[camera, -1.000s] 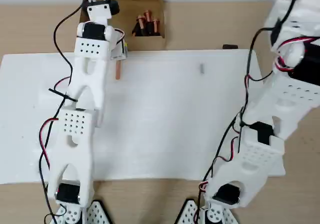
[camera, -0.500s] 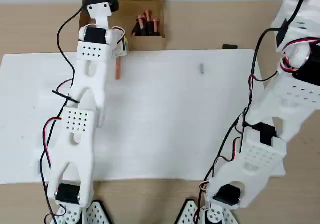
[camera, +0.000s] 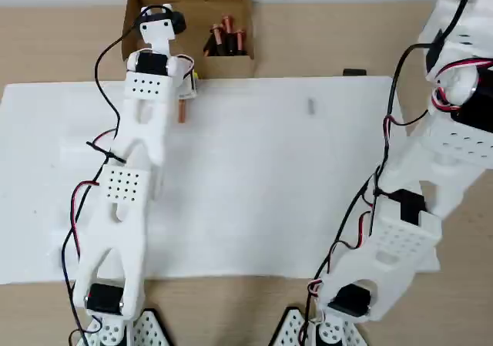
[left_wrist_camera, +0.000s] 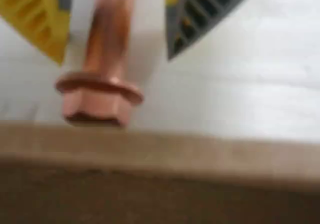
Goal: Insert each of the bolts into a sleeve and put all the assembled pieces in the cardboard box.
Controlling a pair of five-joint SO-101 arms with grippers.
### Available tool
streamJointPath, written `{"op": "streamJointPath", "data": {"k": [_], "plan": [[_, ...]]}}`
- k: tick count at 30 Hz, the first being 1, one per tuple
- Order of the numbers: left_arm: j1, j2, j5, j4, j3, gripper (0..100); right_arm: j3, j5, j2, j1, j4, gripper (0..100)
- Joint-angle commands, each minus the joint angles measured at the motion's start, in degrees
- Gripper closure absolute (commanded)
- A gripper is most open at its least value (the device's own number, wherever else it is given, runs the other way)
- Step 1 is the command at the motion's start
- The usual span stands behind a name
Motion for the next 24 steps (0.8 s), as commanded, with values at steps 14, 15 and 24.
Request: {"op": "streamJointPath", "data": {"k": [14, 15, 24], "plan": [[-0.9, 0.1, -0.6, -5.3, -1.1, 100, -2.0, 0.4, -3.2, 0.8, 0.8, 79.3], [-1.0, 0.1, -0.7, -4.4, -1.1, 99, -2.0, 0.4, -3.2, 0.9, 0.8, 79.3], [-0.4, -3.5, -0.5, 12.5, -11.7, 100, -2.0, 0.4, -3.3, 0.5, 0.8, 79.3]]}}
